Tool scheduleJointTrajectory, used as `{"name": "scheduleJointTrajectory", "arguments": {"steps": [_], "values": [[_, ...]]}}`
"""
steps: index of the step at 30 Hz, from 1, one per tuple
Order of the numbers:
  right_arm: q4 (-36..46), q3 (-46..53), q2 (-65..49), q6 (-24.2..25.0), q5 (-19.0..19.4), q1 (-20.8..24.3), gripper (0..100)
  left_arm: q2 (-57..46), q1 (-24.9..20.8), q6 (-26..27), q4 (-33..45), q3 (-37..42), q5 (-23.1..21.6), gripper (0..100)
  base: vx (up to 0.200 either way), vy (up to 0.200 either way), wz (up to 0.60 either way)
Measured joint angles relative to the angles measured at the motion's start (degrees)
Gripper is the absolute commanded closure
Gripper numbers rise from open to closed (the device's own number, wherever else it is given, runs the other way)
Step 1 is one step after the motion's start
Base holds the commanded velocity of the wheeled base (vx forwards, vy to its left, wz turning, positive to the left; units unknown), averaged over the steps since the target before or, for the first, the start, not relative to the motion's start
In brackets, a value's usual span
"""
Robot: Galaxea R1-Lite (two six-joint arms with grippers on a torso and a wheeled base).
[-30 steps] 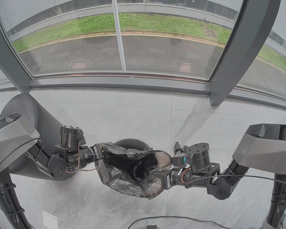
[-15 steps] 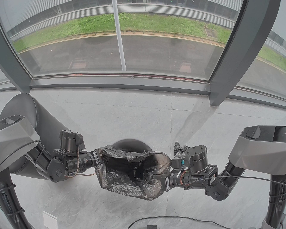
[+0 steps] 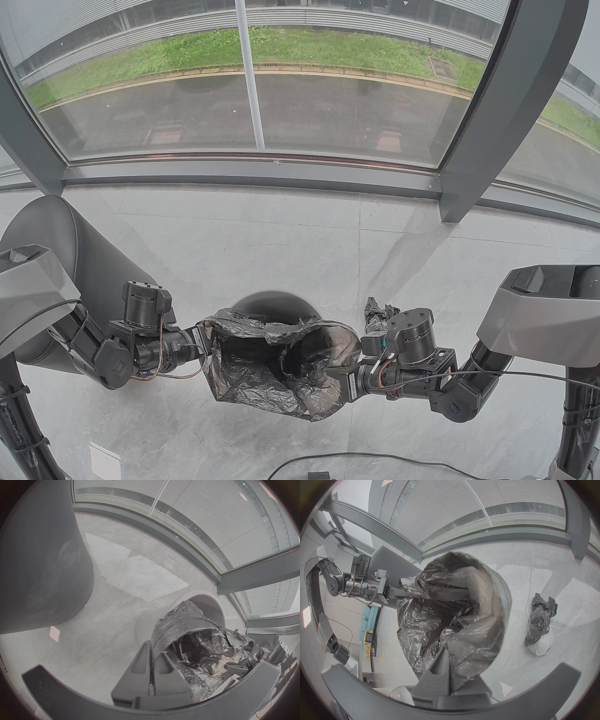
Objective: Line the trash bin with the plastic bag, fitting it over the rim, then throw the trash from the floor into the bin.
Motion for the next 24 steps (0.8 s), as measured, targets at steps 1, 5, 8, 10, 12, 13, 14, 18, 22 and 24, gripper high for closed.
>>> {"name": "scheduleJointTrajectory", "arguments": {"steps": [1, 5, 8, 10, 12, 13, 14, 18, 22, 24], "values": [[0.0, 0.2, -0.1, 0.0, 0.0, 0.0, 100, 0.0, 0.0, 0.0, 0.2, 0.0, 0.0, 100, 0.000, 0.000, 0.00], [0.1, 1.5, -1.0, 0.2, 0.5, 1.1, 100, -0.3, 0.0, 0.0, 1.0, 0.0, -0.1, 100, 0.000, 0.000, 0.00], [0.2, 2.3, -1.5, 0.2, 0.6, 1.9, 100, -0.6, 0.1, 0.0, 2.8, -0.6, -0.6, 100, 0.000, 0.000, 0.00], [0.3, 2.7, -1.8, 0.2, 0.7, 2.3, 100, -1.0, 0.2, 0.0, 4.5, -1.0, -1.0, 100, 0.000, 0.000, 0.00], [0.3, 3.1, -1.9, 0.2, 0.7, 2.7, 100, -1.4, 0.2, 0.0, 6.4, -1.4, -1.3, 100, 0.000, 0.000, 0.00], [0.3, 3.1, -1.9, 0.2, 0.6, 2.9, 100, -1.6, 0.2, -0.1, 7.1, -1.7, -1.4, 100, 0.000, 0.000, 0.00], [0.4, 3.2, -1.8, 0.2, 0.7, 3.0, 100, -1.7, 0.2, -0.3, 7.3, -2.0, -1.4, 100, 0.000, 0.000, 0.00], [0.8, 3.4, -2.0, 0.2, 0.7, 3.2, 100, -2.2, 0.2, -0.9, 7.7, -2.6, -1.5, 100, 0.000, 0.000, 0.00], [1.1, 4.0, -2.6, 0.2, 0.9, 3.3, 100, -2.5, 0.2, -1.0, 8.0, -3.1, -1.8, 100, 0.000, 0.000, 0.00], [1.2, 4.2, -2.8, 0.2, 0.9, 3.3, 100, -2.6, 0.1, -1.0, 9.1, -3.4, -2.1, 100, 0.000, 0.000, 0.00]]}}
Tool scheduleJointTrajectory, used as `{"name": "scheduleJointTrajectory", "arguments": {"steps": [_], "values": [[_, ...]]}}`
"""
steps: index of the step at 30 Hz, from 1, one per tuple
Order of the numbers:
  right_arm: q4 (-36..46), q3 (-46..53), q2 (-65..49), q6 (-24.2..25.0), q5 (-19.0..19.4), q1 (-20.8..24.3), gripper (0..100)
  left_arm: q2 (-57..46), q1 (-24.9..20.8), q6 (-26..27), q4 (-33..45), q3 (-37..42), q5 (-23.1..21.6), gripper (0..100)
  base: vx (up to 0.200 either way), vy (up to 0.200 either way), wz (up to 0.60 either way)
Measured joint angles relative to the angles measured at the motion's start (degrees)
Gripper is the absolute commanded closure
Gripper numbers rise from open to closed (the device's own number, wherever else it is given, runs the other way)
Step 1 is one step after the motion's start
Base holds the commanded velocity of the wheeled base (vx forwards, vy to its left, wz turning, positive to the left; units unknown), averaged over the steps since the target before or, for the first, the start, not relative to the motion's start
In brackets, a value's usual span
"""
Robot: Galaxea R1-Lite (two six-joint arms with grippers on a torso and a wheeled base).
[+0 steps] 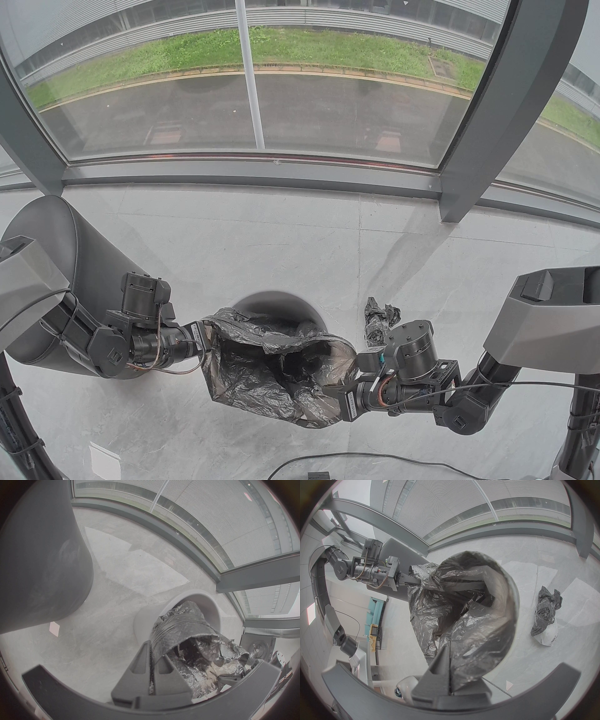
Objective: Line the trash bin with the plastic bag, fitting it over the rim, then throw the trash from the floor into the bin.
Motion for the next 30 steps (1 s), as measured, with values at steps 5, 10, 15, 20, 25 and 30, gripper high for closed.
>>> {"name": "scheduleJointTrajectory", "arguments": {"steps": [5, 10, 15, 20, 25, 30], "values": [[0.0, 0.6, 0.0, 0.0, 0.0, 0.1, 100, 0.0, -0.1, -0.1, 3.8, -1.2, -0.5, 100, 0.000, 0.000, 0.00], [-0.9, 0.2, 1.2, 0.0, -0.4, -0.1, 100, 0.5, 0.1, -0.2, 3.9, -1.8, -0.6, 100, 0.000, 0.000, 0.00], [-1.2, -1.7, 2.5, 0.1, -0.8, -1.3, 100, 1.4, 0.6, -0.2, 4.3, -2.7, -0.6, 100, 0.000, 0.000, 0.00], [-1.2, -3.6, 3.2, 0.0, -1.0, -2.4, 100, 1.9, 1.0, -0.2, 4.0, -3.3, -0.6, 100, 0.000, 0.000, 0.00], [-0.7, -6.2, 3.3, -0.1, -1.1, -3.3, 100, 2.1, 1.2, -0.2, 3.8, -4.5, -0.6, 100, 0.000, 0.000, 0.00], [-0.5, -7.7, 3.4, -0.2, -2.0, -3.6, 100, 2.4, 1.3, -0.2, 3.7, -6.0, -0.6, 100, 0.000, 0.000, 0.00]]}}
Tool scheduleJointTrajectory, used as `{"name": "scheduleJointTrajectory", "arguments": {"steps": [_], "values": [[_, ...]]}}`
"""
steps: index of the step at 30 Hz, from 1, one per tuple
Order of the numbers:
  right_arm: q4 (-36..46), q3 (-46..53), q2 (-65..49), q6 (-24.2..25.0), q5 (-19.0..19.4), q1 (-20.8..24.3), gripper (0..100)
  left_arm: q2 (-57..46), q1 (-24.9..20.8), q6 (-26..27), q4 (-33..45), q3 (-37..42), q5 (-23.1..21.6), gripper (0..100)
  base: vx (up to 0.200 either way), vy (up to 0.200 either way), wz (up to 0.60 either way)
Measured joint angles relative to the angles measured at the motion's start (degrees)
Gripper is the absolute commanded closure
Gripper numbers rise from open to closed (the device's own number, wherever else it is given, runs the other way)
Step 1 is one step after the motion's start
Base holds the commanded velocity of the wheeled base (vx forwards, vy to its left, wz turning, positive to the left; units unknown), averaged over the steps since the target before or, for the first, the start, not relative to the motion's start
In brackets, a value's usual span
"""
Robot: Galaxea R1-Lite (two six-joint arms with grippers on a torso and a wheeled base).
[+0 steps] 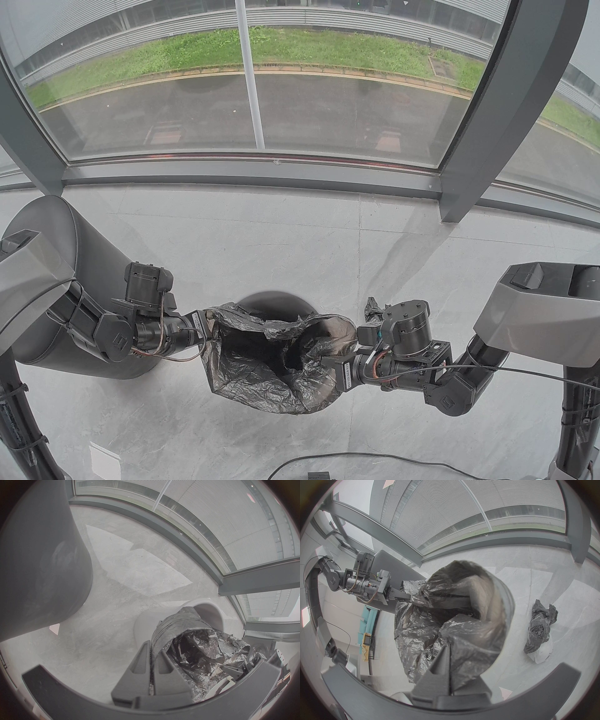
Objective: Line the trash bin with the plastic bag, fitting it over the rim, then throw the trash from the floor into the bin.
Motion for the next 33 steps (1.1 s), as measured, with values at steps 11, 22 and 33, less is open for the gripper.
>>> {"name": "scheduleJointTrajectory", "arguments": {"steps": [11, 22, 33], "values": [[0.0, -0.6, 0.8, -0.5, -1.1, -1.3, 100, 1.5, 0.0, 0.0, -0.2, -1.2, 0.0, 100, 0.000, 0.000, 0.00], [-0.3, -0.6, 1.2, -0.5, -1.3, -1.5, 100, 1.9, -0.1, -0.1, -0.2, -1.3, 0.0, 100, 0.000, 0.000, 0.00], [-0.7, 1.6, -0.3, -0.5, -3.2, -1.4, 0, 1.7, -0.1, -0.1, -0.2, -1.3, 0.0, 100, 0.000, 0.000, 0.00]]}}
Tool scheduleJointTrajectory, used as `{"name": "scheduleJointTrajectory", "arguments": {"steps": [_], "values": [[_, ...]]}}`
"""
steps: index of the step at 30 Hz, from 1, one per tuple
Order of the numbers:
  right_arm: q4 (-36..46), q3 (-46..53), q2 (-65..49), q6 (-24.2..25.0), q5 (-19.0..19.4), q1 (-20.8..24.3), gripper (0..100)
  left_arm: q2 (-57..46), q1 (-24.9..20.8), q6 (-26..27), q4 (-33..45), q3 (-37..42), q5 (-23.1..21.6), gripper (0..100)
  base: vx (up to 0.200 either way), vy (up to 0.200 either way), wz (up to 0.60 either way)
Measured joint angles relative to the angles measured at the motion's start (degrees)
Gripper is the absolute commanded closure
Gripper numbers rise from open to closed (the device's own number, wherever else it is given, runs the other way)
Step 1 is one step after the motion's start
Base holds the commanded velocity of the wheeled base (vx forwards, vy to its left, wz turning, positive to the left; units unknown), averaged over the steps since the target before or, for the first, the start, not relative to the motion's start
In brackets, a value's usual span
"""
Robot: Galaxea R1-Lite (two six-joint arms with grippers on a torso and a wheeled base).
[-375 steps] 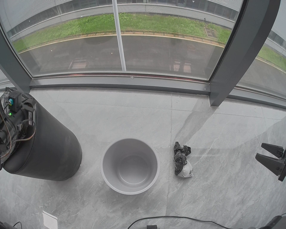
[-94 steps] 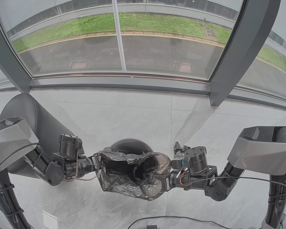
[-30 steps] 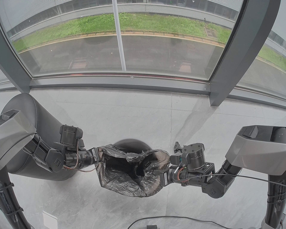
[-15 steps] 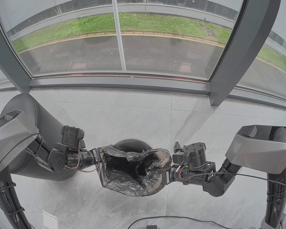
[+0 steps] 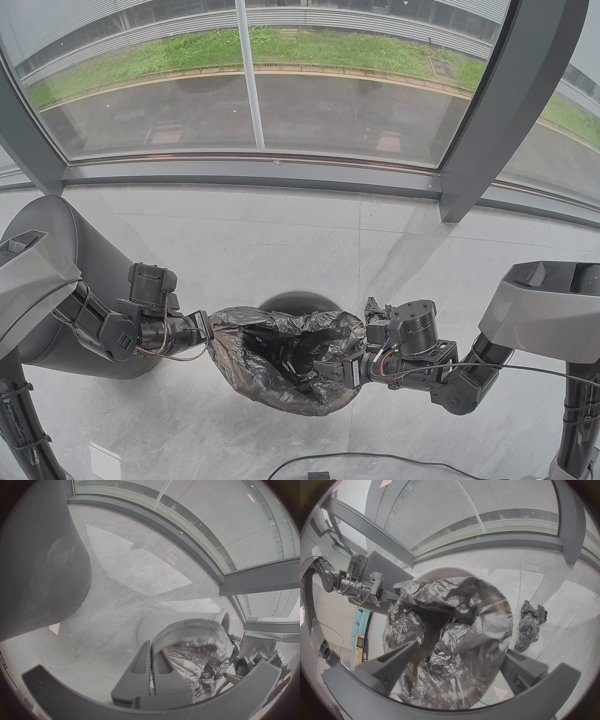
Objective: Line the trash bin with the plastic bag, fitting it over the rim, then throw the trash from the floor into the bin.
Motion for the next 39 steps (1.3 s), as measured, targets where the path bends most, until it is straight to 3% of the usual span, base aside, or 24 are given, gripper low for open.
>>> {"name": "scheduleJointTrajectory", "arguments": {"steps": [16, 20, 23, 26, 32, 39], "values": [[0.1, 4.9, -7.5, -0.1, -0.7, 2.2, 0, -0.4, 0.1, -0.7, -0.1, 0.4, 0.0, 100, 0.000, 0.000, 0.00], [0.1, 4.7, -7.6, -0.5, -3.1, 2.4, 0, -0.5, 0.1, -0.7, -0.1, 0.4, 0.0, 100, 0.000, 0.000, 0.00], [0.2, 3.0, -7.2, -2.7, -7.3, 2.4, 0, -0.7, 0.1, -0.7, -0.1, 0.4, 0.0, 100, 0.000, 0.000, 0.00], [0.4, 0.6, -6.8, -5.5, -8.8, 2.6, 0, -0.8, 0.1, -0.8, -0.1, 0.3, 0.0, 100, 0.000, 0.000, 0.00], [3.4, -5.0, -6.0, -10.5, -9.4, 3.8, 0, -1.4, 0.1, -1.2, -0.2, 0.4, 0.0, 100, 0.000, 0.000, 0.00], [14.9, -17.8, -4.2, -15.0, -9.7, 5.5, 0, -2.7, 0.1, -2.5, -0.9, 0.7, 0.0, 100, 0.000, 0.000, 0.00]]}}
